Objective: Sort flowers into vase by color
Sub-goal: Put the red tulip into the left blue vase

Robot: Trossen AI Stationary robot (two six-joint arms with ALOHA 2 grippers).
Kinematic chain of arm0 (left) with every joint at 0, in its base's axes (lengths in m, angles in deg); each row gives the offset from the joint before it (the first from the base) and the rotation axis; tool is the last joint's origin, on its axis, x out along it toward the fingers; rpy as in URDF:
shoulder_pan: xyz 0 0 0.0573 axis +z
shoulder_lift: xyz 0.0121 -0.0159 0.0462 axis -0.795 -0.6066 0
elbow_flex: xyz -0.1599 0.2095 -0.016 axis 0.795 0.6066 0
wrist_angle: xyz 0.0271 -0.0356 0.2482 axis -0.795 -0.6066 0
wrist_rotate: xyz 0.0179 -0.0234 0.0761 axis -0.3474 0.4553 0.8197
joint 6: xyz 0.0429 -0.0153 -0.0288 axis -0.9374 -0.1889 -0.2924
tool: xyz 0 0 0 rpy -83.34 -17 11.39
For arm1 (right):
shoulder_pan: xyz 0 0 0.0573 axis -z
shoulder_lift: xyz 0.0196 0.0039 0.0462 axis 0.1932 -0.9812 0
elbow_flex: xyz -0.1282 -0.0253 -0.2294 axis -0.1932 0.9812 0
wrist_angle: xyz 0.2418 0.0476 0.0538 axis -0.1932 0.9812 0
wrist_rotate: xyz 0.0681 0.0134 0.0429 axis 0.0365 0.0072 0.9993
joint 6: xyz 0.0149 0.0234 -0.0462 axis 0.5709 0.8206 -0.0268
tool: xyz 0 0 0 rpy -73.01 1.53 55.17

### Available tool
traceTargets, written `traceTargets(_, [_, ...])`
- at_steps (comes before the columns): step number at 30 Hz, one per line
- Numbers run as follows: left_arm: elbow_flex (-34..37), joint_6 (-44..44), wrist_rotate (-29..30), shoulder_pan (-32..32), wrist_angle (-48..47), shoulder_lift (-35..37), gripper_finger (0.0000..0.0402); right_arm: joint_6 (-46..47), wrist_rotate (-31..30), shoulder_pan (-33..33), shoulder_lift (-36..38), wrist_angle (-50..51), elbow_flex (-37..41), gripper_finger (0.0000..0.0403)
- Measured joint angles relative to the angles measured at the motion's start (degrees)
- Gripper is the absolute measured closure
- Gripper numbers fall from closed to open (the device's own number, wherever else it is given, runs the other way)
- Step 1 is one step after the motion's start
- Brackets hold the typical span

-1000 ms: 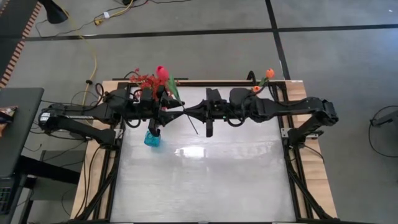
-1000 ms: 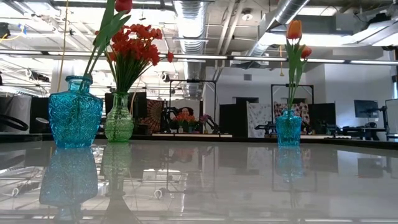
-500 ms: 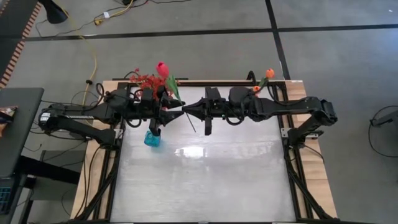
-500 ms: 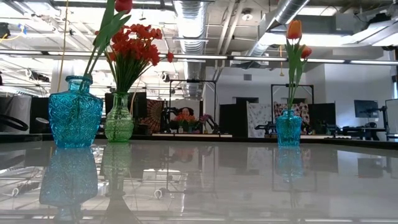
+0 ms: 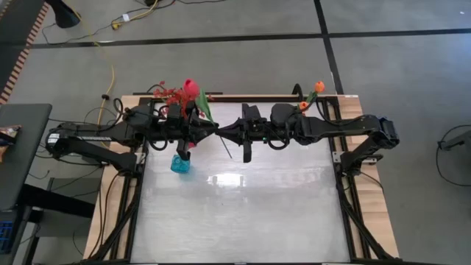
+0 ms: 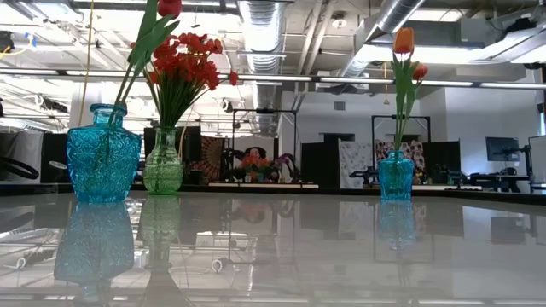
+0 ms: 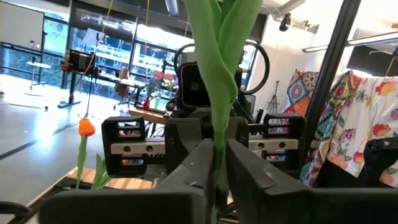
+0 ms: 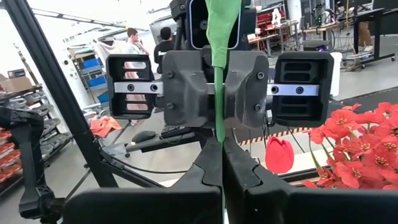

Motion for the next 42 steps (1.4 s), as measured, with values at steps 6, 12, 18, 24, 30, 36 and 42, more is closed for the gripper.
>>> traceTargets(6, [0.00,-0.04,-0.04,0.00,0.00,0.00,0.0397,0.01,0.10,0.00,0.00,0.00,0.00,0.0384])
traceTargets(12, [0.00,-0.16,-0.22,0.00,0.03,0.00,0.0400,0.03,0.08,0.00,0.00,0.00,0.00,0.0348])
traceTargets(18, [0.00,-0.72,-0.39,-0.02,0.11,0.00,0.0401,0.03,0.03,0.00,0.00,0.02,0.00,0.0312])
traceTargets(24, [0.00,-0.94,-1.16,-0.02,0.11,0.13,0.0401,0.01,0.03,0.00,0.00,0.02,0.00,0.0291])
traceTargets(30, [0.02,-1.55,-1.31,-0.02,-2.22,1.74,0.0401,0.01,0.03,-0.02,0.11,0.13,0.00,0.0239])
traceTargets(36, [0.02,-1.57,-0.13,-0.02,-8.28,6.61,0.0401,0.01,0.04,0.03,0.66,0.26,0.00,0.0162])
traceTargets(42, [0.07,2.23,-0.23,-0.02,-19.34,14.19,0.0401,0.03,0.05,0.28,1.81,2.38,0.00,0.0128])
